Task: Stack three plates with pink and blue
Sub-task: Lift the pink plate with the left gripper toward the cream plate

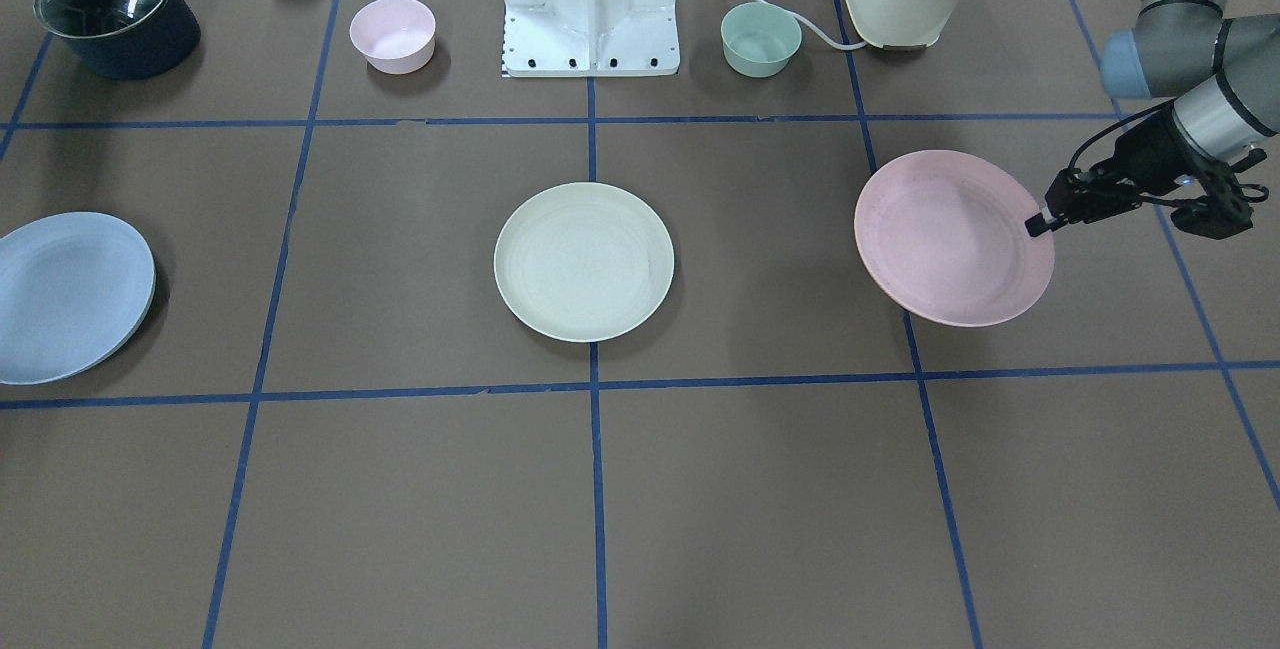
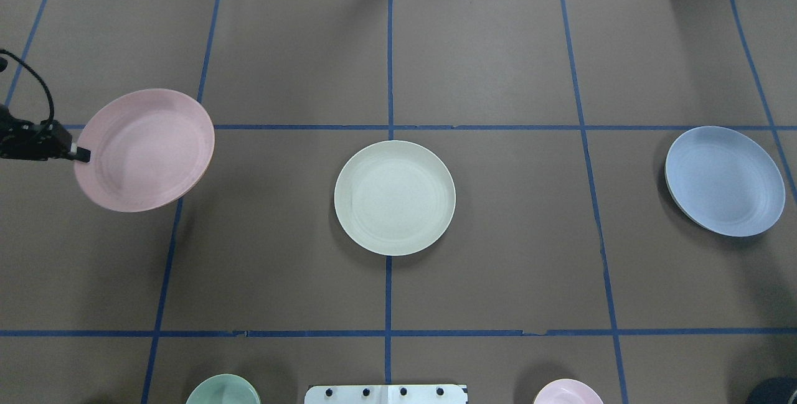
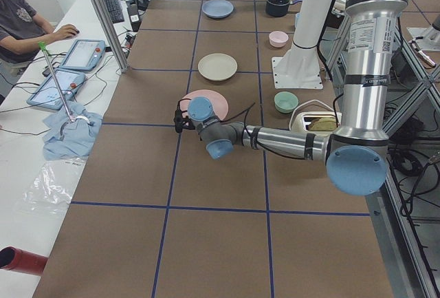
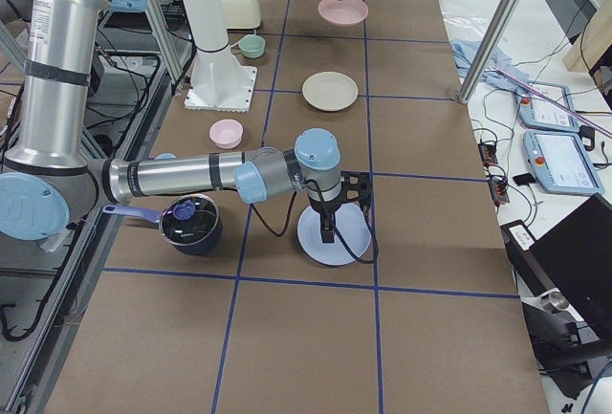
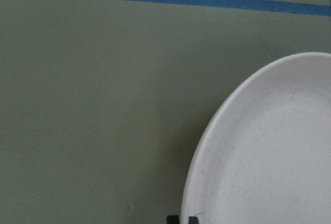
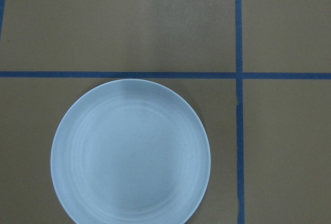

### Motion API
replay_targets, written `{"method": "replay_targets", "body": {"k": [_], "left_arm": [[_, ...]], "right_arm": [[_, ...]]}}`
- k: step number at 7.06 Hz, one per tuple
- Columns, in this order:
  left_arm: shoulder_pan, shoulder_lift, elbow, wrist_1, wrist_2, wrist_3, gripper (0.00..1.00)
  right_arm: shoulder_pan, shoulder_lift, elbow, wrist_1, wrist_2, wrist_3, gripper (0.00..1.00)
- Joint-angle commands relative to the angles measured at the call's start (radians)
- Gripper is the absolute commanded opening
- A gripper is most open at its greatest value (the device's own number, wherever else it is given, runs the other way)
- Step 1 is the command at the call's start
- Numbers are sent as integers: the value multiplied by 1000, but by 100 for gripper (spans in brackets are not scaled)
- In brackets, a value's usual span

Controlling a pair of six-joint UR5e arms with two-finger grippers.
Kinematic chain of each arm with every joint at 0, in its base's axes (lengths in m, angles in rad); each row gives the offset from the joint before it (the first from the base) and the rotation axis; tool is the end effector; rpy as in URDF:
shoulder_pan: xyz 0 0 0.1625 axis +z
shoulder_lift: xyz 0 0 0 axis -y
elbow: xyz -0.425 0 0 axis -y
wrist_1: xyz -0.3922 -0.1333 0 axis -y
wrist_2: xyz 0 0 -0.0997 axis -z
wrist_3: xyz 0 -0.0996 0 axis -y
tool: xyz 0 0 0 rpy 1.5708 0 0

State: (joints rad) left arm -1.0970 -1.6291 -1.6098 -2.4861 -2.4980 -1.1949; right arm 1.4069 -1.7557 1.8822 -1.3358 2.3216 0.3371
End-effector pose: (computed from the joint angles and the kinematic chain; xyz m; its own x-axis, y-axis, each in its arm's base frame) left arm 0.1889 -0.4859 0.4958 0.3072 -0.1162 -0.9445 0.1200 0.9893 -0.0827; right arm -0.0057 -0.4348 0.5636 0.6941 -0.0320 0.7192 -0.0815 0.9891 0.1227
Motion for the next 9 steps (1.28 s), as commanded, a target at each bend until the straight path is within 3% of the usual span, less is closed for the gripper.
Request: {"method": "replay_targets", "body": {"k": [1, 2, 3, 5, 9], "left_arm": [[72, -157, -5, 1, 37, -284, 0], [153, -228, -2, 3, 103, -399, 0], [222, -271, -2, 3, 155, -472, 0], [265, -304, -2, 4, 191, -512, 0], [304, -347, -4, 58, 241, -517, 0]], "right_arm": [[-57, 73, -66, 17, -43, 17, 100], [-75, 84, -87, 18, -54, 16, 100], [-84, 78, -125, 103, -62, 16, 100], [-86, 67, -324, 393, -57, 19, 100], [-191, 87, -474, 434, -57, 10, 97]]}}
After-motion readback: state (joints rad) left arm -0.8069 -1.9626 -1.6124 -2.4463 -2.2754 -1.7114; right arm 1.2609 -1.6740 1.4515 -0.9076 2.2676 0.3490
